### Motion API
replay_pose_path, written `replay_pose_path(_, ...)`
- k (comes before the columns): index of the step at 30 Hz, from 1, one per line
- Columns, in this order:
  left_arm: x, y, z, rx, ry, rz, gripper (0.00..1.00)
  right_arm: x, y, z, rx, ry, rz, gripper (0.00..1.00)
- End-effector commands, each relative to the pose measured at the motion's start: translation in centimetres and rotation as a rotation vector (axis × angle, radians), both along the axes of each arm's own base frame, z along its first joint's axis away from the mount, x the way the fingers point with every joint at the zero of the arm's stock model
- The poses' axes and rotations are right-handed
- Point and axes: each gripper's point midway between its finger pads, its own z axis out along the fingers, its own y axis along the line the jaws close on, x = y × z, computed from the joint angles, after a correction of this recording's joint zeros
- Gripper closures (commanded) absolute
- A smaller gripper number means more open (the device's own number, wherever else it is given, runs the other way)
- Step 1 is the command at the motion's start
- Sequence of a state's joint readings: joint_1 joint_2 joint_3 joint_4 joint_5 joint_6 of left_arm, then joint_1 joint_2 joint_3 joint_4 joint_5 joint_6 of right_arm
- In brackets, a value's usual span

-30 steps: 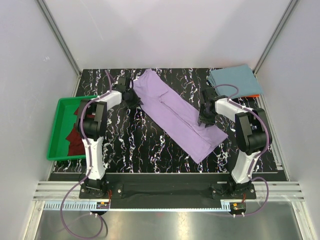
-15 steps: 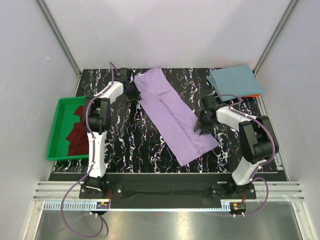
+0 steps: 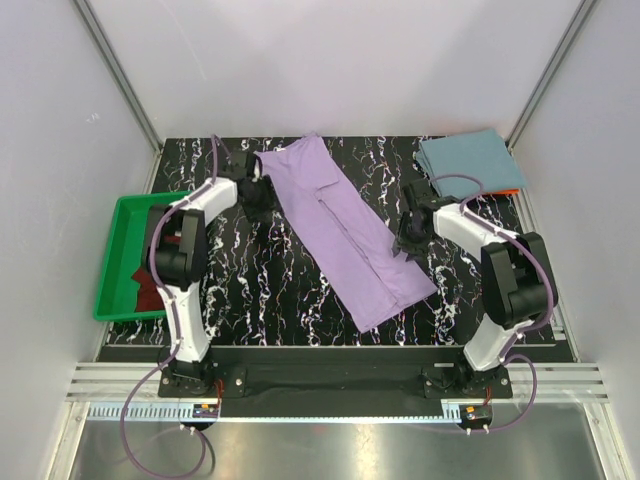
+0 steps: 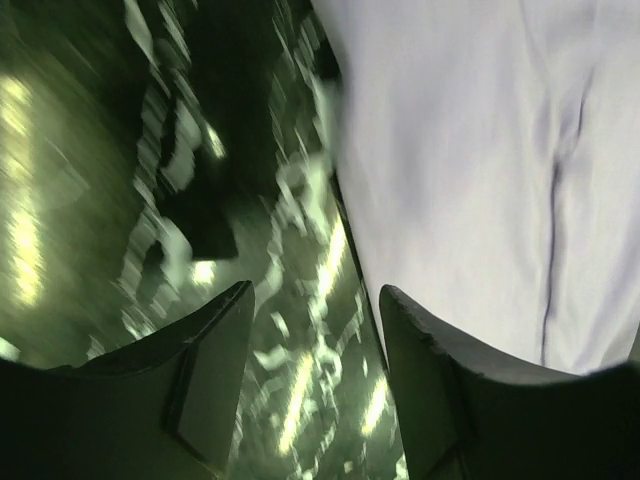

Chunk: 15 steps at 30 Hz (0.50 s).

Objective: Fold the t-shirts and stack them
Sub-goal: Fold the tshirt

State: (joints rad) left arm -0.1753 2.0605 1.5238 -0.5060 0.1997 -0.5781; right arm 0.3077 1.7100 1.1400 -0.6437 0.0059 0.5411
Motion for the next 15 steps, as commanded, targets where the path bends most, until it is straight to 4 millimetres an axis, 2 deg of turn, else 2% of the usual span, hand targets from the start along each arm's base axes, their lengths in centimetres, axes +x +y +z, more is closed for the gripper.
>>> replay_pose_path(1, -1.6, -3.0, 1.6, -0.048, -0.062, -0.047, 0.41, -1.8, -1.2, -2.3, -0.071, 0.074, 0.012, 0.56)
replay_pose_path(2, -2.7, -3.2, 0.7, -0.039, -0.039, -0.05, 0.41, -2.0, -1.2, -2.4, -0.068, 0.073, 0.004, 0.56)
replay_pose_path(6, -4.4, -3.1, 0.2, -0.059, -0.016, -0.021, 0.41, -4.2, -0.9, -3.4, -0.042, 0.101, -0.019, 0.57)
replay_pose_path(8, -5.7, -3.5, 0.0, -0.068, -0.002, -0.032, 0.41, -4.9, -0.2, -2.9, -0.006, 0.091, -0.05, 0.56)
replay_pose_path(10, -7.2, -4.6, -0.2, -0.078, 0.006, -0.066, 0.41, -6.1, 1.0, -2.7, 0.045, 0.085, -0.065, 0.57)
replay_pose_path(11, -7.5, -4.9, 0.6, -0.08, -0.021, -0.072, 0.41, -6.4, 1.4, -2.7, 0.054, 0.081, -0.065, 0.57)
replay_pose_path(12, -8.8, -4.8, -0.3, -0.069, 0.0, -0.073, 0.4, -7.0, 1.7, -3.0, 0.058, 0.085, -0.069, 0.57)
replay_pose_path(14, -9.4, -5.4, 0.1, -0.081, -0.021, -0.074, 0.39, -8.0, 3.2, -2.9, 0.074, 0.087, -0.059, 0.57)
replay_pose_path(15, -10.1, -5.4, -0.3, -0.089, -0.011, -0.073, 0.39, -8.1, 3.6, -2.9, 0.083, 0.085, -0.068, 0.56)
